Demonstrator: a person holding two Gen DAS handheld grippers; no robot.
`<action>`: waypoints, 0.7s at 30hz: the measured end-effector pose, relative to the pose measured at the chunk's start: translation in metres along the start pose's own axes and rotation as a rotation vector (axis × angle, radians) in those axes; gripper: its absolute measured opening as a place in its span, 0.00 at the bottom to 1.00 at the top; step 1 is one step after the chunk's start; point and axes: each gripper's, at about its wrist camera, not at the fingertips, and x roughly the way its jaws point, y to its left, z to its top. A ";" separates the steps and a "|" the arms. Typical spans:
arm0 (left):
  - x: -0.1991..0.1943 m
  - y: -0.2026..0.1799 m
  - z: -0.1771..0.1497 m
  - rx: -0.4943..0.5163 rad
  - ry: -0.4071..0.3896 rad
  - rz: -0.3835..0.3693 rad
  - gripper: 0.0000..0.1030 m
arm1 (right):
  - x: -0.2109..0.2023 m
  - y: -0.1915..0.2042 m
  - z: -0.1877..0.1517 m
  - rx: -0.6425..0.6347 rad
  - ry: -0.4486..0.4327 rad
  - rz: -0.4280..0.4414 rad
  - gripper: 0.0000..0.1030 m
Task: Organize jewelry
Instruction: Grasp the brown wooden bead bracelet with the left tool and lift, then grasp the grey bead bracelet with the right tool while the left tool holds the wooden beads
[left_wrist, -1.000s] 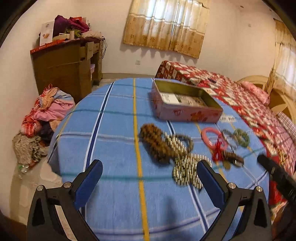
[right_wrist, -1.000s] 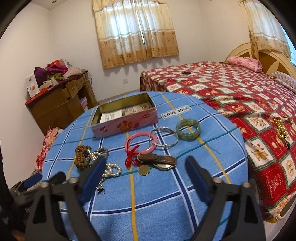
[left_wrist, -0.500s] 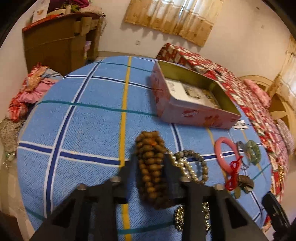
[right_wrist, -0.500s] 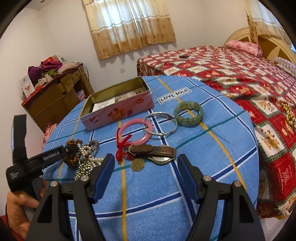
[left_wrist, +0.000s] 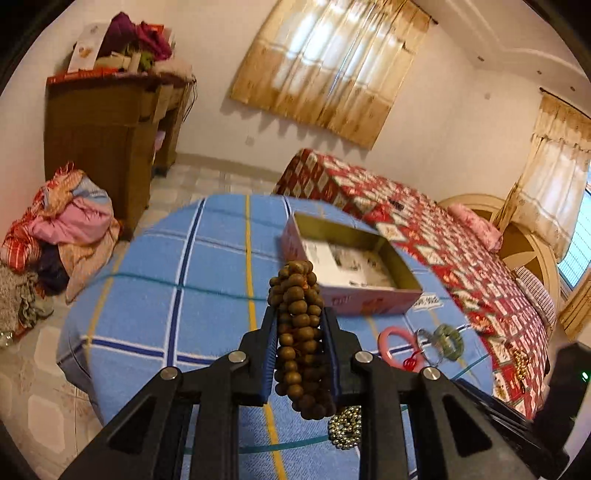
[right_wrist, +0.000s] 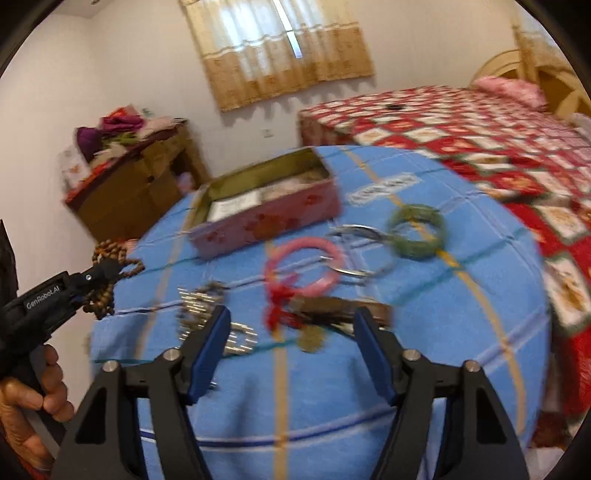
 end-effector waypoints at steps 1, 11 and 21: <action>0.000 0.000 0.003 0.001 -0.005 -0.004 0.22 | 0.004 0.005 0.003 -0.009 0.010 0.017 0.54; 0.004 0.003 0.008 0.021 -0.015 -0.007 0.22 | 0.063 0.055 0.014 -0.093 0.170 0.116 0.54; 0.004 0.012 0.007 -0.001 -0.019 0.031 0.22 | 0.104 0.071 0.011 -0.135 0.316 0.112 0.27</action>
